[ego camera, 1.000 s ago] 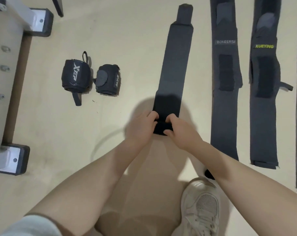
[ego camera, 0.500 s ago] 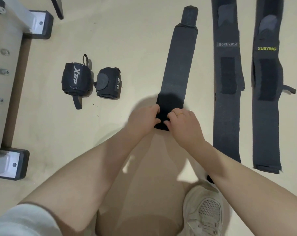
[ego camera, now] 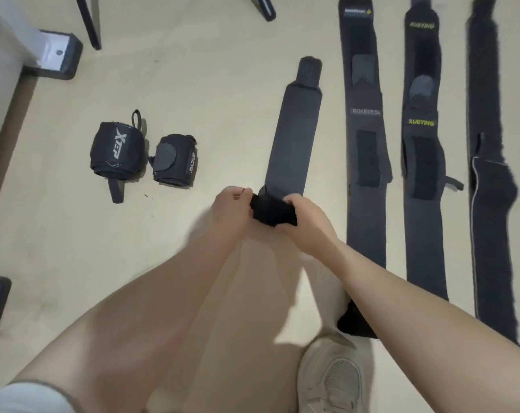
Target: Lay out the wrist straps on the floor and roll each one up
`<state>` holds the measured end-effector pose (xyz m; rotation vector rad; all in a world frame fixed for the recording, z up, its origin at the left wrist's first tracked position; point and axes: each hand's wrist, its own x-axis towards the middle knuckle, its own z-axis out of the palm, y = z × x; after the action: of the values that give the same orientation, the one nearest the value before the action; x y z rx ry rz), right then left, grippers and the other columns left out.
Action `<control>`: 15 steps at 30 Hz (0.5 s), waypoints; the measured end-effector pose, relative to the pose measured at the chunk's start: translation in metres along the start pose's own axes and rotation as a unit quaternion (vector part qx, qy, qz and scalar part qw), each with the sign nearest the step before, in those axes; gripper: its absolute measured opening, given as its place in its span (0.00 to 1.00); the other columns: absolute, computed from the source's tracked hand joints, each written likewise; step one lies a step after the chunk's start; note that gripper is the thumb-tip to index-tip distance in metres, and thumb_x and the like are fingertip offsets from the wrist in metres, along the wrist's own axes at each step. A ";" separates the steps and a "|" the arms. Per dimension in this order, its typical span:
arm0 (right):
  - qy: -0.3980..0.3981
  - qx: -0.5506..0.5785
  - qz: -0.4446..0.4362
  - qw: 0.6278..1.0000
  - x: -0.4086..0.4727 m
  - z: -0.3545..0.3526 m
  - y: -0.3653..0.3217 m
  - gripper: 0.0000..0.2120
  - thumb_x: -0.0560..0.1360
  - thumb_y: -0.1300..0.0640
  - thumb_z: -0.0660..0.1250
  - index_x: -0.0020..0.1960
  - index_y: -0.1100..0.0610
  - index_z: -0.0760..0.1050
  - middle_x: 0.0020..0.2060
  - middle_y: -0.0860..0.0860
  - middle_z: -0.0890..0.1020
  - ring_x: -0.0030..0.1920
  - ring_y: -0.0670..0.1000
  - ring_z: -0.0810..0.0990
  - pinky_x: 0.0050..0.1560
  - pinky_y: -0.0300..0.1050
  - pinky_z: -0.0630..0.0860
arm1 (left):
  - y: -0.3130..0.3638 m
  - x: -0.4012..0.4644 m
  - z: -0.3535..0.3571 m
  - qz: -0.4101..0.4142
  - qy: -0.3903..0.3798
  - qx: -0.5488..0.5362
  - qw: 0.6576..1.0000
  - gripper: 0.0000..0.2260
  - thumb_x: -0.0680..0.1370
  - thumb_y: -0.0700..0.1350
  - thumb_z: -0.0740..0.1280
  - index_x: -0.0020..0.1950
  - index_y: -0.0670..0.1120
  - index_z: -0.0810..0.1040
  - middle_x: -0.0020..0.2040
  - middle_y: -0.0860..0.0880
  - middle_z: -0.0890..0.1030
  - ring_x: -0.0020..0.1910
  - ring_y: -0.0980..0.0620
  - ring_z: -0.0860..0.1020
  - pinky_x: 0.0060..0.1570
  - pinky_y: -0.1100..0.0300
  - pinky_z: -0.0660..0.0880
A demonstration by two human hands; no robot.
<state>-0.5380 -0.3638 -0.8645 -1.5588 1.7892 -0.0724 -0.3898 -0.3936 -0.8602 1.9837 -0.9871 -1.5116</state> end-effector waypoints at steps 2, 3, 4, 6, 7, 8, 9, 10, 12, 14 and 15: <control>-0.027 0.167 0.022 0.985 -0.011 -0.019 -0.005 0.18 0.72 0.56 0.70 0.59 0.54 0.67 0.50 0.51 0.77 0.48 0.54 0.76 0.48 0.47 0.74 | 0.015 -0.013 -0.017 0.028 -0.040 -0.028 0.998 0.07 0.75 0.47 0.62 0.42 0.46 0.77 0.40 0.51 0.77 0.39 0.52 0.75 0.43 0.60 0.71; -0.045 0.233 0.020 0.971 -0.015 -0.030 -0.011 0.17 0.73 0.56 0.70 0.58 0.55 0.68 0.51 0.52 0.78 0.49 0.53 0.76 0.49 0.46 0.73 | 0.025 -0.021 -0.027 0.056 -0.059 -0.019 0.997 0.06 0.76 0.47 0.63 0.43 0.48 0.78 0.39 0.53 0.77 0.38 0.55 0.74 0.41 0.65 0.70; -0.060 0.287 0.017 0.956 -0.020 -0.041 -0.020 0.16 0.74 0.56 0.70 0.58 0.55 0.69 0.52 0.53 0.78 0.49 0.53 0.76 0.50 0.45 0.72 | 0.036 -0.029 -0.037 0.084 -0.077 -0.011 0.993 0.05 0.77 0.47 0.64 0.45 0.49 0.78 0.40 0.55 0.77 0.38 0.59 0.74 0.40 0.71 0.70; -0.094 0.361 0.018 0.928 -0.028 -0.067 -0.043 0.13 0.76 0.57 0.68 0.60 0.56 0.72 0.52 0.53 0.79 0.50 0.51 0.77 0.50 0.42 0.71 | 0.061 -0.045 -0.059 0.140 -0.114 0.007 0.984 0.05 0.77 0.46 0.67 0.52 0.51 0.77 0.45 0.57 0.78 0.45 0.64 0.75 0.45 0.74 0.69; -0.106 0.385 0.016 0.917 -0.030 -0.080 -0.055 0.12 0.77 0.57 0.66 0.60 0.56 0.73 0.52 0.53 0.80 0.50 0.51 0.78 0.51 0.42 0.71 | 0.075 -0.052 -0.070 0.168 -0.124 0.020 0.978 0.08 0.77 0.45 0.68 0.55 0.51 0.76 0.48 0.58 0.78 0.48 0.64 0.75 0.47 0.73 0.68; -0.115 0.404 0.009 0.908 -0.034 -0.093 -0.067 0.11 0.78 0.58 0.65 0.60 0.57 0.73 0.52 0.54 0.81 0.51 0.52 0.79 0.52 0.43 0.72 | 0.089 -0.058 -0.080 0.187 -0.127 0.027 0.974 0.10 0.76 0.44 0.68 0.57 0.50 0.76 0.50 0.57 0.77 0.51 0.64 0.74 0.47 0.74 0.69; -0.122 0.420 0.006 0.899 -0.037 -0.106 -0.079 0.11 0.78 0.58 0.64 0.60 0.57 0.74 0.53 0.55 0.81 0.53 0.53 0.79 0.53 0.44 0.73 | 0.104 -0.067 -0.091 0.198 -0.129 0.023 0.971 0.10 0.76 0.43 0.68 0.57 0.49 0.75 0.52 0.56 0.77 0.52 0.62 0.75 0.45 0.74 0.70; -0.129 0.435 0.000 0.891 -0.041 -0.121 -0.093 0.13 0.78 0.57 0.64 0.62 0.58 0.73 0.55 0.57 0.81 0.54 0.55 0.79 0.55 0.46 0.73 | 0.120 -0.074 -0.102 0.201 -0.137 0.007 0.970 0.10 0.76 0.42 0.68 0.57 0.48 0.74 0.52 0.54 0.78 0.52 0.61 0.76 0.44 0.75 0.72; -0.131 0.457 -0.020 0.879 -0.051 -0.150 -0.123 0.19 0.77 0.54 0.64 0.64 0.61 0.72 0.58 0.60 0.79 0.56 0.56 0.78 0.57 0.48 0.72 | 0.152 -0.095 -0.121 0.193 -0.162 -0.047 0.967 0.09 0.77 0.41 0.67 0.55 0.49 0.72 0.48 0.52 0.79 0.45 0.61 0.79 0.40 0.74 0.72; -0.115 0.472 -0.033 0.873 -0.063 -0.176 -0.153 0.20 0.77 0.52 0.63 0.65 0.62 0.72 0.60 0.60 0.79 0.60 0.58 0.77 0.61 0.51 0.72 | 0.178 -0.115 -0.137 0.192 -0.176 -0.095 0.961 0.10 0.78 0.41 0.65 0.58 0.48 0.71 0.42 0.51 0.80 0.37 0.63 0.80 0.35 0.73 0.72; -0.104 0.480 -0.039 0.870 -0.067 -0.187 -0.167 0.20 0.77 0.51 0.63 0.65 0.61 0.73 0.60 0.59 0.79 0.61 0.59 0.77 0.64 0.53 0.71 | 0.190 -0.124 -0.144 0.198 -0.173 -0.115 0.958 0.12 0.79 0.41 0.64 0.61 0.46 0.70 0.42 0.51 0.81 0.36 0.63 0.80 0.34 0.72 0.73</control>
<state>-0.5049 -0.4258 -0.6147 -0.8501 1.1898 -0.6962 -0.3208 -0.4298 -0.6034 1.2904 -1.1992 -1.6754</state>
